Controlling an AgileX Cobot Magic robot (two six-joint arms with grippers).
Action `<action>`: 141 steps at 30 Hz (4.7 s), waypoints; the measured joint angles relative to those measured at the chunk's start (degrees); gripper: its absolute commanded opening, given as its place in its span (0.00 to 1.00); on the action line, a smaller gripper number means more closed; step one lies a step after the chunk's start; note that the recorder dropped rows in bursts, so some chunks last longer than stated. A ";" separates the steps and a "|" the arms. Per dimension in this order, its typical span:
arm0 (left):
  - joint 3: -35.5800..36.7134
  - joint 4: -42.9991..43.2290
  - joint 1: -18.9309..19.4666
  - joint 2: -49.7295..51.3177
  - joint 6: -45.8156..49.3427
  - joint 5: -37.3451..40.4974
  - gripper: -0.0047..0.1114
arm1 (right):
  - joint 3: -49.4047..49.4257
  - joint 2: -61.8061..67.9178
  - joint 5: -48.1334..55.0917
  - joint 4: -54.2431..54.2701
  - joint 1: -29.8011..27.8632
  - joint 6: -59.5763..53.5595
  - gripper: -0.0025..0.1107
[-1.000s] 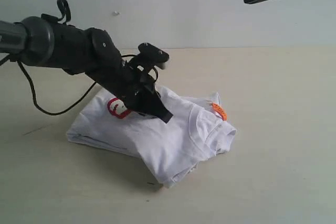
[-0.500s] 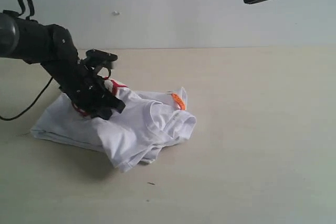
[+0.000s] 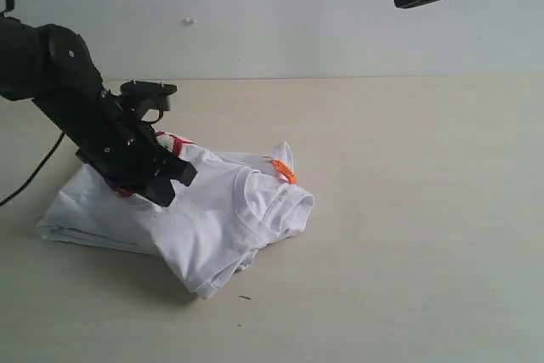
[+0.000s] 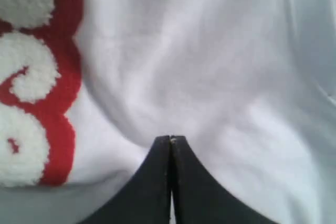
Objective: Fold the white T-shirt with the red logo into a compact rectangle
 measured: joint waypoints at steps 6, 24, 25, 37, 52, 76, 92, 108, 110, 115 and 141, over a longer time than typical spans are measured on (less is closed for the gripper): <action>0.00 1.83 1.00 -7.76 -0.37 -2.37 0.04 | 0.00 0.00 0.45 0.00 0.00 0.00 0.02; 6.08 8.40 18.14 -0.03 -5.99 -6.45 0.04 | 0.00 0.00 0.60 0.13 0.00 0.00 0.02; 6.11 8.40 17.87 0.26 -5.87 -6.31 0.04 | 0.00 0.00 0.60 0.13 0.00 0.00 0.02; 9.54 7.52 16.18 0.66 -4.93 -1.01 0.04 | 0.00 0.00 1.25 0.13 0.00 0.00 0.02; 10.05 6.73 15.30 -7.91 -1.50 -4.84 0.04 | 0.95 0.00 0.46 0.43 0.00 0.00 0.02; 10.05 -24.37 15.65 -13.32 30.41 -11.08 0.04 | 2.61 25.83 -17.33 0.31 12.17 -1.41 0.02; 9.71 -21.04 15.65 -2.43 29.55 -12.24 0.04 | -5.99 41.29 -14.22 0.20 12.20 -1.31 0.02; 9.22 -5.95 15.65 0.46 16.75 -8.91 0.04 | -6.08 43.78 -13.14 -4.23 12.53 -0.28 0.02; 9.22 -5.95 15.65 0.18 16.67 -8.91 0.04 | -6.08 41.86 -13.11 -4.37 12.53 -0.28 0.02; 9.22 -7.49 15.65 -3.72 16.67 -10.40 0.04 | -6.08 36.44 -12.77 -4.46 12.62 -0.28 0.02; 28.94 -18.07 15.65 -55.59 14.25 -36.12 0.04 | 19.22 -16.63 -37.24 -7.59 12.62 2.10 0.02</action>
